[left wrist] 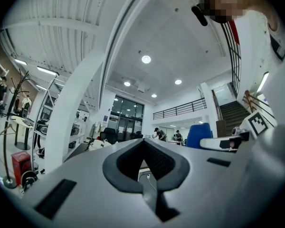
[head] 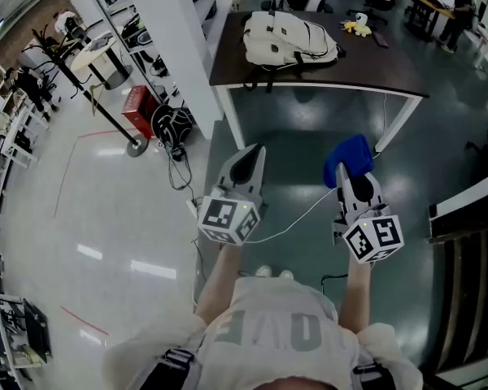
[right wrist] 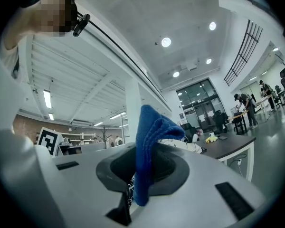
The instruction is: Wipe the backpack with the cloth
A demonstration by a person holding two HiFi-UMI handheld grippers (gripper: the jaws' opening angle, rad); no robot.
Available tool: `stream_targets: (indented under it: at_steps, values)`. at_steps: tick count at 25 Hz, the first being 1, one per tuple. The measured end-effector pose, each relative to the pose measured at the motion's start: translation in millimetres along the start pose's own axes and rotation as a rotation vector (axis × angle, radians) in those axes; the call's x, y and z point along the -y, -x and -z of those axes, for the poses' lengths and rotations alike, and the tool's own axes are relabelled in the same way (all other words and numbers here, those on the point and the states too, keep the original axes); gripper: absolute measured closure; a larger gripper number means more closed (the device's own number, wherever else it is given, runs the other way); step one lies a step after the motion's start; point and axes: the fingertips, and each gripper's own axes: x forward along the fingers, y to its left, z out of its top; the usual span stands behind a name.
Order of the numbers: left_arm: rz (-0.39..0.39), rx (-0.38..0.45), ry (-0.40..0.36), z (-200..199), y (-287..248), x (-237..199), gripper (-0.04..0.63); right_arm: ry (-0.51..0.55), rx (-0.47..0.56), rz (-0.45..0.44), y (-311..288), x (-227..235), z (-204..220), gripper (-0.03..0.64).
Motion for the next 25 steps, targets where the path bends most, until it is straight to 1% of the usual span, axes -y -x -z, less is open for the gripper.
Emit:
stream_targets:
  at_steps: [3,6,8,15,20,25]
  values:
    - [-0.005,-0.005,-0.01,4.3,-3.5,4.4,0.592,-0.032,-0.006,-0.001,2.7,9.1,5.2,0.575]
    - [-0.015,-0.018,-0.013,10.9,-2.7,10.5,0.592,-0.082,-0.02,0.022,9.2,22.1,15.0,0.575]
    - [-0.024,-0.03,-0.017,14.4,-2.1,11.6,0.592,-0.089,-0.04,0.031,9.6,28.5,20.7,0.575]
    - [-0.065,-0.06,-0.006,29.4,-20.5,-7.8,0.591,-0.117,-0.087,0.015,-11.4,48.6,37.0,0.575]
    - [-0.074,-0.047,0.005,41.3,-60.0,-38.9,0.592,-0.113,-0.086,-0.001,-52.6,69.4,45.0,0.575]
    - [-0.078,-0.032,0.01,49.6,-125.6,-96.3,0.592,-0.106,-0.086,0.001,-134.9,100.4,50.2,0.575]
